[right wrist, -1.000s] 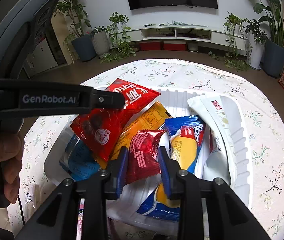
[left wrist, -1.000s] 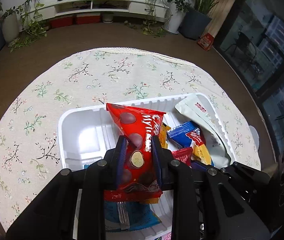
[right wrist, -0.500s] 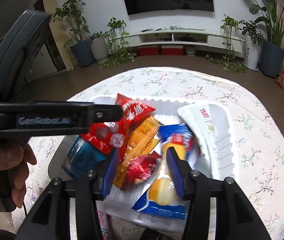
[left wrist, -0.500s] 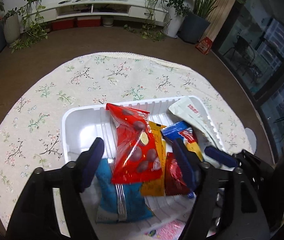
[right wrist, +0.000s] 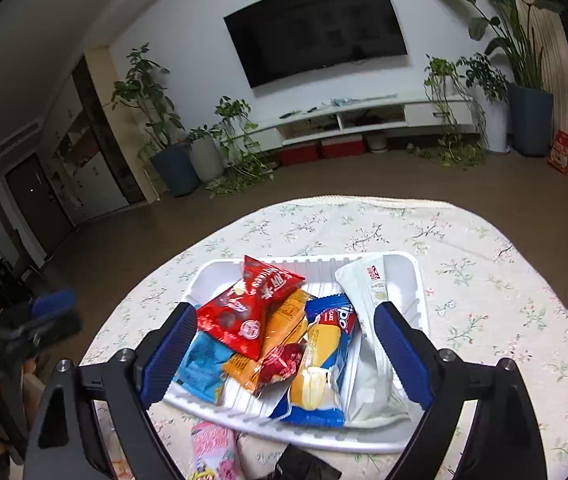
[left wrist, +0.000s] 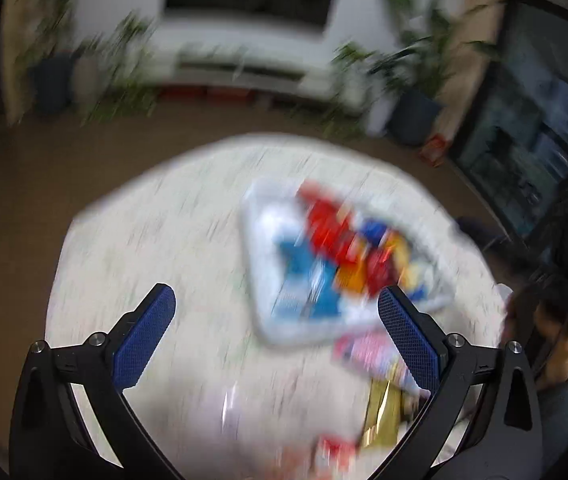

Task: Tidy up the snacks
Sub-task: 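Open both tools over the tray and pull them back, then grasp the clear packet with orange print with the left tool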

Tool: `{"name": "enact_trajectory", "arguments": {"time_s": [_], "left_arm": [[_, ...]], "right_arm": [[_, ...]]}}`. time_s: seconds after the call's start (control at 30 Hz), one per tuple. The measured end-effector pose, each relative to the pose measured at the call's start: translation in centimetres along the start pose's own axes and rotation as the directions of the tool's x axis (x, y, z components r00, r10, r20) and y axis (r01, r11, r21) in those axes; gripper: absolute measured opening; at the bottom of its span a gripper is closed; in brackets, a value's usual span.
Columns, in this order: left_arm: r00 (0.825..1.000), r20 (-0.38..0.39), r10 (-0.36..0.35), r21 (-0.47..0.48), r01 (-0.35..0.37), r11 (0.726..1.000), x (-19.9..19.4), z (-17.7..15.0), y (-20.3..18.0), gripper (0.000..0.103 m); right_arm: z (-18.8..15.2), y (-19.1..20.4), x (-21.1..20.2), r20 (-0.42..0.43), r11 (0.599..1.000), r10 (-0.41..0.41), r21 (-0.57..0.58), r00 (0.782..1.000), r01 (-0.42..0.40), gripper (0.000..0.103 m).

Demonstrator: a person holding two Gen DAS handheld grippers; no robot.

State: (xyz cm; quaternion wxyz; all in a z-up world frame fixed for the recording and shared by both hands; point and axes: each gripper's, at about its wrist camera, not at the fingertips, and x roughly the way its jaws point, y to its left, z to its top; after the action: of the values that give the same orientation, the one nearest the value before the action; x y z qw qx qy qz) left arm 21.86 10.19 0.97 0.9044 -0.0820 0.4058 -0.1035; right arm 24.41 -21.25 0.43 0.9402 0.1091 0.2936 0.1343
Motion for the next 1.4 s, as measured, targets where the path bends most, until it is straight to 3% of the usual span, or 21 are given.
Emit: {"name": "enact_trajectory", "arguments": {"time_s": [0.13,0.27,0.5,0.67,0.8,1.07,1.2,1.3,1.4], "left_arm": [[0.996,-0.034,0.080,-0.134,-0.084,0.987,-1.1,-5.8,3.5,0.103],[0.977,-0.119,0.177,-0.126,-0.192,0.973,0.1,-9.1,4.0,0.101],[0.965,-0.132,0.225,-0.038,-0.232,0.972,0.9,-10.2,1.7,0.101],[0.956,-0.192,0.220,-0.029,-0.230,0.973,3.6,-10.9,1.1,0.101],[0.961,-0.191,0.198,-0.022,-0.205,0.978,4.6,-11.2,1.2,0.100],[0.968,-0.155,0.198,0.014,-0.199,0.980,4.0,-11.0,2.2,0.068],[0.976,-0.143,0.167,-0.014,-0.170,0.985,3.5,-10.7,3.2,0.044],[0.980,-0.139,0.143,-0.040,-0.149,0.988,3.1,-10.6,4.2,0.034],[0.981,-0.138,0.140,-0.036,-0.146,0.989,3.1,-10.5,4.5,0.033]], "right_arm": [[-0.6,1.0,-2.9,-0.002,1.000,-0.007,-0.020,1.000,0.007,0.092],[-2.8,1.9,-7.1,0.012,0.999,-0.026,-0.019,1.000,0.026,0.092],[-8.2,3.8,-12.9,0.028,0.996,-0.088,-0.013,0.996,0.088,0.092],[-10.8,4.9,-13.1,-0.031,0.995,-0.100,-0.034,0.995,0.099,0.092],[-11.1,6.2,-13.1,-0.030,0.993,-0.099,-0.074,0.995,0.096,0.091],[-11.2,6.5,-12.5,-0.045,0.991,-0.103,-0.094,0.994,0.098,0.091],[-11.3,6.5,-12.3,-0.053,0.990,-0.106,-0.099,0.993,0.101,0.090],[-11.2,7.0,-12.0,-0.061,0.987,-0.112,-0.126,0.992,0.104,0.090],[-10.8,7.8,-11.6,-0.071,0.979,-0.116,-0.174,0.991,0.102,0.090]]}}
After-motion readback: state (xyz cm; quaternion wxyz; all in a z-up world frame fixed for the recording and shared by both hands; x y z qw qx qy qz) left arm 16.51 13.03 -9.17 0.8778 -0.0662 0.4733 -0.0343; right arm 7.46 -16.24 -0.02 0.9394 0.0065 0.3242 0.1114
